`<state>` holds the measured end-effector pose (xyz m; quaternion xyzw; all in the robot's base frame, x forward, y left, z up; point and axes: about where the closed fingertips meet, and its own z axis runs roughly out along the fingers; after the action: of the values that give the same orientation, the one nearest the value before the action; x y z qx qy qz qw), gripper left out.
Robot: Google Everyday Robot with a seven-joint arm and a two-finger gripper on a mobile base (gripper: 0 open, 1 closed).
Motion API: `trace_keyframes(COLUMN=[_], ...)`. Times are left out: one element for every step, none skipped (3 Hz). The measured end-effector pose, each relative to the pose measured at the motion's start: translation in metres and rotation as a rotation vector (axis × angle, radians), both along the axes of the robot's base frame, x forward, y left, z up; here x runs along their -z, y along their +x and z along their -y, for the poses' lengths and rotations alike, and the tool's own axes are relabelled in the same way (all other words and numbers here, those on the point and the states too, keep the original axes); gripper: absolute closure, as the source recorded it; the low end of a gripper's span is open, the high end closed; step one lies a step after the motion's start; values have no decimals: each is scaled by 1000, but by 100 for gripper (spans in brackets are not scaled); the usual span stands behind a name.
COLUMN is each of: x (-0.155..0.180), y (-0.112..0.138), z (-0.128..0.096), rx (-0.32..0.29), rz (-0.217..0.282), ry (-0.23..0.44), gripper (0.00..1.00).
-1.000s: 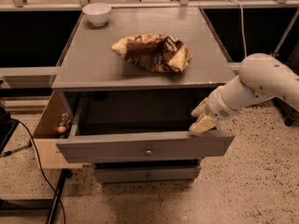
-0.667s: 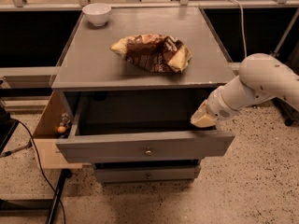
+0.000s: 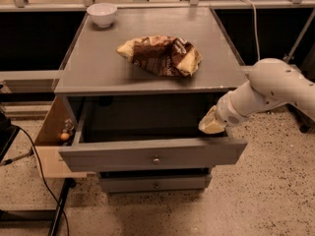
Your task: Open top drawer
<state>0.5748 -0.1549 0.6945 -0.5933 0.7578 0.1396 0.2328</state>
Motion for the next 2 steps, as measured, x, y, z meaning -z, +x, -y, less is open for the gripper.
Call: trace_keyframes(x=[12,23], y=[8,12], z=[-12,-20], rx=[-25,-48], rz=[20,53], ry=[22,45], gripper=[100,100])
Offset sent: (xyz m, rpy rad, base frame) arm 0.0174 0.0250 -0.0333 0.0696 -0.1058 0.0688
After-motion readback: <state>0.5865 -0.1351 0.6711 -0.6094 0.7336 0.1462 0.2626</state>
